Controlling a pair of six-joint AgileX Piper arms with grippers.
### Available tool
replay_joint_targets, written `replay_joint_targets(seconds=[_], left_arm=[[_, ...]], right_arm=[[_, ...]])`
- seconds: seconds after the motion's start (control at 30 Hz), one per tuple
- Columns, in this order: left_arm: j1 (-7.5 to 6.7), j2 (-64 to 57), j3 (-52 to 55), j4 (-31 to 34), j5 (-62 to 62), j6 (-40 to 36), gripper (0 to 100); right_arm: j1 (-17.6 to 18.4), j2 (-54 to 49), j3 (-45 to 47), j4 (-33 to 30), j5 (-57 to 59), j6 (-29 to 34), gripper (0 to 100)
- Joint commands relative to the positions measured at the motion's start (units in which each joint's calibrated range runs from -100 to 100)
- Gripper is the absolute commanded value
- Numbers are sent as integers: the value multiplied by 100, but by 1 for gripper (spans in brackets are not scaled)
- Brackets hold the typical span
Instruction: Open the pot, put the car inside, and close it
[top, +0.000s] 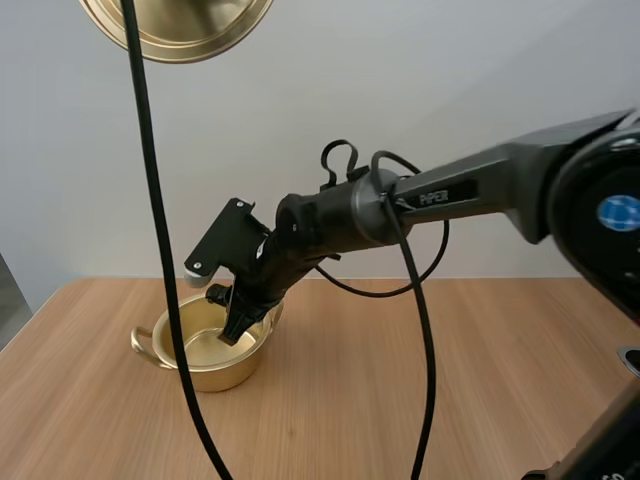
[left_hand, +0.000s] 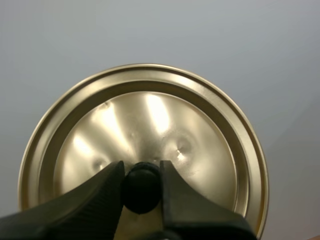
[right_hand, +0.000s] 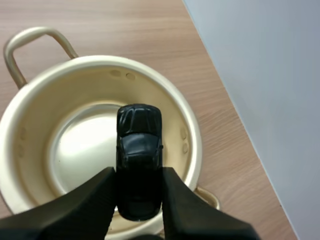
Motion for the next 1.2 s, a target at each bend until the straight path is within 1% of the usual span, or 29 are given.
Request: replay_joint_targets(seconds=[0.0, 0.27, 0.57, 0.6, 0.67, 0.73, 0.77, 0.8, 0.83, 1.07, 1.17], left_arm=[[-1, 2, -5, 1, -5, 4, 0], [0, 2, -5, 33, -26, 94, 0], [0, 2, -5, 120, -26, 109, 0], [0, 2, -5, 120, -26, 109, 0], [0, 2, -5, 120, -26, 109, 0], [0, 2, -5, 120, -26, 109, 0], [0, 2, -5, 120, -26, 109, 0], [0, 2, -5, 120, -26, 109, 0], [0, 2, -5, 120, -26, 109, 0], [0, 2, -5, 120, -26, 109, 0], [0, 2, -5, 120, -26, 109, 0]], right_arm=[[-2, 381, -6, 6, -212, -106, 0], [9, 1001, -330, 31, -339, -106, 0], [192, 1128, -561, 53, -208, -106, 0], [210, 1128, -561, 53, -208, -106, 9], [240, 1128, -561, 53, -174, -106, 35], [257, 1128, -561, 53, -110, -106, 55], [257, 1128, -561, 53, -82, -106, 62], [257, 1128, -561, 53, -47, -94, 66], [257, 1128, -561, 53, -15, -94, 67], [257, 1128, -561, 53, 165, -14, 67], [257, 953, -561, 53, 294, 0, 66]])
